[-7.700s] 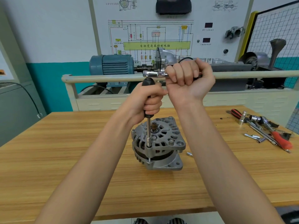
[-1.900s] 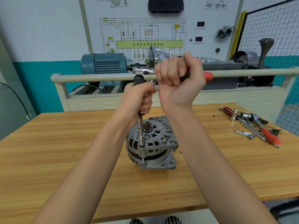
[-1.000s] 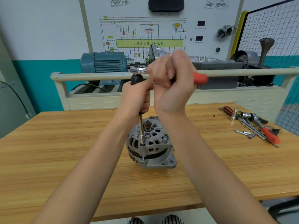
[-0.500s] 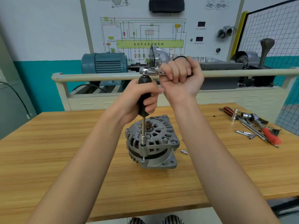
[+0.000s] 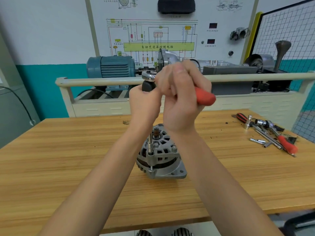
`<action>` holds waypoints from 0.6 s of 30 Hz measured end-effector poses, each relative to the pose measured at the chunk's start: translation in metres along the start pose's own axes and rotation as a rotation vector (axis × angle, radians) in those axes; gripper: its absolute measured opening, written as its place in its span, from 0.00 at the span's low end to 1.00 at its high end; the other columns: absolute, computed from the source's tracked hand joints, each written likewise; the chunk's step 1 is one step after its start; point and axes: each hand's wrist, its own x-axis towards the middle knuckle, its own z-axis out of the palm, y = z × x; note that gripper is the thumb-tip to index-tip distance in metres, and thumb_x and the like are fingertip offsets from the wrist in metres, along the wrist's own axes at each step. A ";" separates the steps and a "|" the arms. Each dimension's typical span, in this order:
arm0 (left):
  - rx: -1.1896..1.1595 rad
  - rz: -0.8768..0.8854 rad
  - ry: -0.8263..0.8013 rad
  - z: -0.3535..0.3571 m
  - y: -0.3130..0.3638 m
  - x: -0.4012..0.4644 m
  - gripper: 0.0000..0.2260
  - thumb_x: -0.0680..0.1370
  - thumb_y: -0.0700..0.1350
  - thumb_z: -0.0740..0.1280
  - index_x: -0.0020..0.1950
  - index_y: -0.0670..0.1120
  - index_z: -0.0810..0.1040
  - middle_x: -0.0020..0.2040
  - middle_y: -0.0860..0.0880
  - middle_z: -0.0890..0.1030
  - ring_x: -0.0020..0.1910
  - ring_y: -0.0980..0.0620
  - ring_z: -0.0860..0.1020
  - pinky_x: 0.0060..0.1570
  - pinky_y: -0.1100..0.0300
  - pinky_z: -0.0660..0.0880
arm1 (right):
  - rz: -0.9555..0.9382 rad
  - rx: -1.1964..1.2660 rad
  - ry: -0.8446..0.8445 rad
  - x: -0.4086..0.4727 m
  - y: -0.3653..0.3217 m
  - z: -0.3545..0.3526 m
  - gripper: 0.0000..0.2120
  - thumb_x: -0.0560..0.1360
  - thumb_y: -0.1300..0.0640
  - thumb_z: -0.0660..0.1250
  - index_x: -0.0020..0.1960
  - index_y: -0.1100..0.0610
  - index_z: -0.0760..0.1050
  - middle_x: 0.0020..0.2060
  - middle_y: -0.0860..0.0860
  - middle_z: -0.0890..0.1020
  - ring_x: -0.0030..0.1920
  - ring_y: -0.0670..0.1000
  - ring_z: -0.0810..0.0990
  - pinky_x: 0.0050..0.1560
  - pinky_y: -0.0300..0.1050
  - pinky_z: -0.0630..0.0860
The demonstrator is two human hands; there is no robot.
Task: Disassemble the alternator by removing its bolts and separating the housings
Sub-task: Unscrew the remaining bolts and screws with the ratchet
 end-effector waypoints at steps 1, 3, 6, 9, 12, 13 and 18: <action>-0.044 -0.019 -0.036 -0.003 -0.001 0.000 0.19 0.74 0.33 0.64 0.29 0.47 0.60 0.23 0.52 0.61 0.21 0.55 0.57 0.22 0.66 0.55 | 0.065 0.107 0.023 0.004 0.000 -0.003 0.13 0.71 0.64 0.59 0.31 0.50 0.64 0.22 0.45 0.64 0.23 0.45 0.59 0.28 0.46 0.55; -0.114 -0.077 -0.179 -0.010 0.000 0.001 0.19 0.74 0.32 0.63 0.29 0.47 0.61 0.20 0.53 0.60 0.19 0.55 0.56 0.21 0.67 0.55 | 0.266 0.352 0.084 0.016 0.001 -0.012 0.18 0.71 0.64 0.56 0.25 0.51 0.60 0.17 0.46 0.61 0.22 0.46 0.56 0.28 0.44 0.55; -0.208 -0.165 -0.501 -0.027 0.003 0.011 0.16 0.72 0.36 0.66 0.27 0.46 0.65 0.20 0.52 0.62 0.18 0.55 0.59 0.21 0.66 0.58 | 0.568 0.658 0.221 0.031 0.007 -0.029 0.20 0.71 0.61 0.55 0.20 0.54 0.61 0.15 0.47 0.59 0.22 0.48 0.51 0.25 0.40 0.58; -0.241 -0.240 -0.744 -0.031 0.004 0.017 0.14 0.68 0.40 0.67 0.25 0.48 0.66 0.19 0.53 0.62 0.17 0.56 0.59 0.21 0.65 0.59 | 0.722 0.850 0.390 0.038 0.017 -0.036 0.19 0.69 0.60 0.55 0.20 0.56 0.61 0.14 0.49 0.58 0.22 0.48 0.48 0.25 0.38 0.56; -0.236 -0.269 -0.679 -0.025 0.003 0.019 0.19 0.72 0.37 0.62 0.23 0.49 0.62 0.17 0.54 0.59 0.15 0.58 0.55 0.19 0.67 0.54 | 0.672 0.823 0.429 0.036 0.017 -0.036 0.18 0.69 0.60 0.55 0.20 0.56 0.61 0.15 0.49 0.58 0.23 0.48 0.49 0.24 0.38 0.56; -0.204 -0.257 -0.619 -0.022 0.003 0.018 0.21 0.73 0.35 0.61 0.22 0.50 0.61 0.18 0.54 0.58 0.15 0.58 0.54 0.19 0.68 0.53 | 0.632 0.786 0.398 0.034 0.015 -0.035 0.19 0.70 0.60 0.55 0.20 0.55 0.61 0.15 0.48 0.58 0.23 0.48 0.49 0.25 0.39 0.57; -0.023 -0.134 -0.199 -0.007 0.000 0.008 0.20 0.72 0.36 0.63 0.24 0.51 0.63 0.20 0.54 0.61 0.18 0.56 0.58 0.21 0.67 0.57 | 0.227 0.288 0.106 0.012 0.004 -0.010 0.17 0.73 0.63 0.57 0.27 0.52 0.63 0.19 0.47 0.61 0.23 0.47 0.57 0.28 0.45 0.55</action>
